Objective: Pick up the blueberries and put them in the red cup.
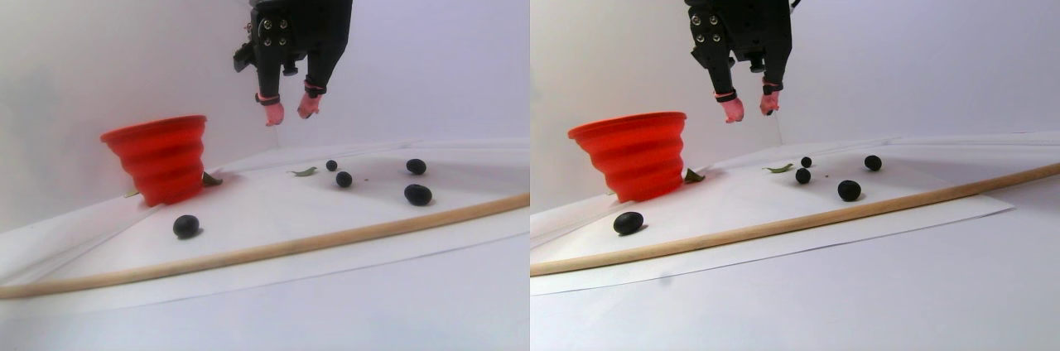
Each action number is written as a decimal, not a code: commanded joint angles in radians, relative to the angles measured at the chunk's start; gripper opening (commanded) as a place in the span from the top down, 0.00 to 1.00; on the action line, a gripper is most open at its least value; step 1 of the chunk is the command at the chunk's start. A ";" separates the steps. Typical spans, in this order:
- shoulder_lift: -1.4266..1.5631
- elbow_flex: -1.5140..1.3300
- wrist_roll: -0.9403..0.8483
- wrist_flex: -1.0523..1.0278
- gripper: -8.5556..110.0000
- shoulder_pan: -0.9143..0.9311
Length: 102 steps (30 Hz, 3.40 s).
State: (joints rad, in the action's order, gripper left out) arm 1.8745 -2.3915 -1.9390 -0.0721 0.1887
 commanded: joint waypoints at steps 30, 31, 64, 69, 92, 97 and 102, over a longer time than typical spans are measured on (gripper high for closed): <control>-0.117 0.034 -0.029 0.129 0.80 0.117; -0.126 0.037 -0.031 0.137 0.80 0.120; -0.333 0.140 -0.048 0.252 0.78 0.156; -0.353 0.155 -0.048 0.259 0.78 0.156; -0.446 0.176 -0.063 0.314 0.78 0.167; -0.463 0.179 -0.066 0.322 0.78 0.170; -0.474 0.181 -0.071 0.328 0.79 0.173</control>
State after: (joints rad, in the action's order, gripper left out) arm 1.3806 -2.2611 -2.0003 0.2378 0.3590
